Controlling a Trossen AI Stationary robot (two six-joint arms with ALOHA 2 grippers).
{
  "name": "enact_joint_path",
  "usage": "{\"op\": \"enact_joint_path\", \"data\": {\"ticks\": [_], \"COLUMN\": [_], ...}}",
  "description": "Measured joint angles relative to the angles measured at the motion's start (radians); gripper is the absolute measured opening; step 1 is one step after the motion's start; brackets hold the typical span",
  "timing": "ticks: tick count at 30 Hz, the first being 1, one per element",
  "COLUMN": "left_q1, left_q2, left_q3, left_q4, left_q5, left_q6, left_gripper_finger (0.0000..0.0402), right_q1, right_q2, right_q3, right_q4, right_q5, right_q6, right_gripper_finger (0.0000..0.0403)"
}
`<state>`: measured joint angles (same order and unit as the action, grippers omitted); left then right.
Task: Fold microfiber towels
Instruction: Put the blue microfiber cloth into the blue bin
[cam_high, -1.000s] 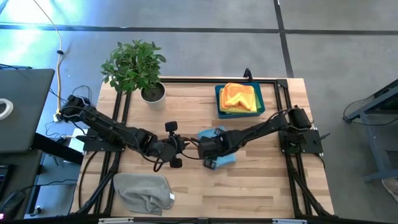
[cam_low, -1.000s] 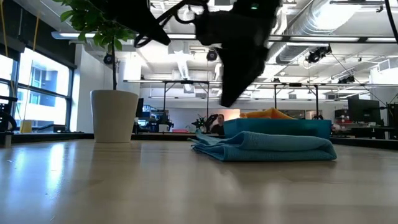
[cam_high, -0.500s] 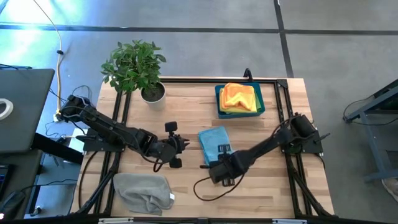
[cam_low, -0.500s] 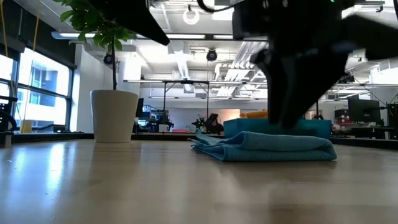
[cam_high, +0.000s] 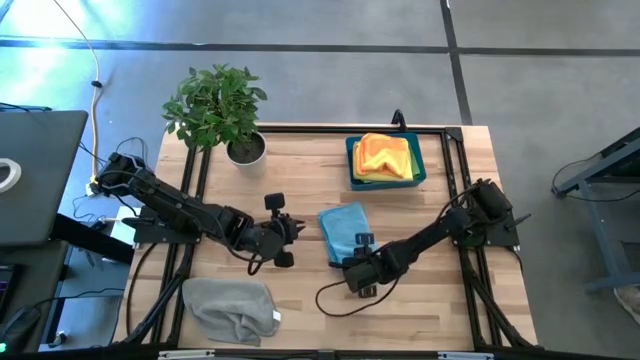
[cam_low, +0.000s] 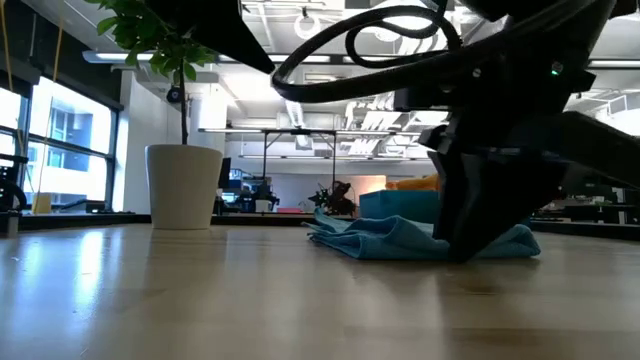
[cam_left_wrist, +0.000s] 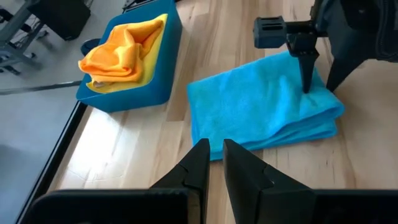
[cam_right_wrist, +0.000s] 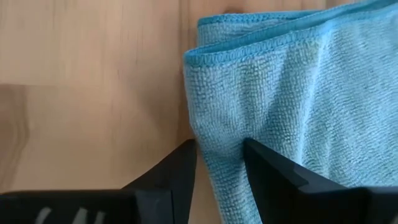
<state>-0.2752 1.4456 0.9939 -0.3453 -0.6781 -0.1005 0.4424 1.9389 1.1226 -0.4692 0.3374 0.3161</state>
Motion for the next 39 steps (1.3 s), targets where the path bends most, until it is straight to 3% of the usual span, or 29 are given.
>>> {"op": "enact_joint_path", "data": {"ticks": [10, 19, 22, 26, 29, 39], "left_q1": [0.000, 0.000, 0.000, 0.000, 0.000, 0.000], "left_q2": [0.000, 0.000, 0.000, 0.000, 0.000, 0.000], "left_q3": [0.000, 0.000, 0.000, 0.000, 0.000, 0.001], "left_q4": [0.005, 0.006, 0.006, 0.007, 0.007, 0.014], "left_q5": [-0.018, -0.019, -0.019, -0.018, -0.018, -0.018], "left_q6": [0.000, 0.000, 0.000, 0.000, 0.000, 0.000], "left_gripper_finger": [0.0037, 0.0037, 0.0037, 0.0037, 0.0037, 0.0037], "right_q1": [-0.002, 0.000, 0.000, -0.020, -0.061, -0.266], "right_q2": [0.019, 0.080, 0.073, 0.022, -0.043, -0.284], "right_q3": [-0.005, 0.001, 0.002, 0.002, -0.007, 0.000], "right_q4": [0.026, 0.044, 0.040, 0.024, -0.022, -0.003], "right_q5": [0.141, 0.182, 0.172, 0.109, 0.003, -0.245], "right_q6": [0.173, 0.206, 0.203, 0.195, 0.198, 0.159], "right_gripper_finger": [0.0125, 0.0013, 0.0011, 0.0006, 0.0003, 0.0001]}}
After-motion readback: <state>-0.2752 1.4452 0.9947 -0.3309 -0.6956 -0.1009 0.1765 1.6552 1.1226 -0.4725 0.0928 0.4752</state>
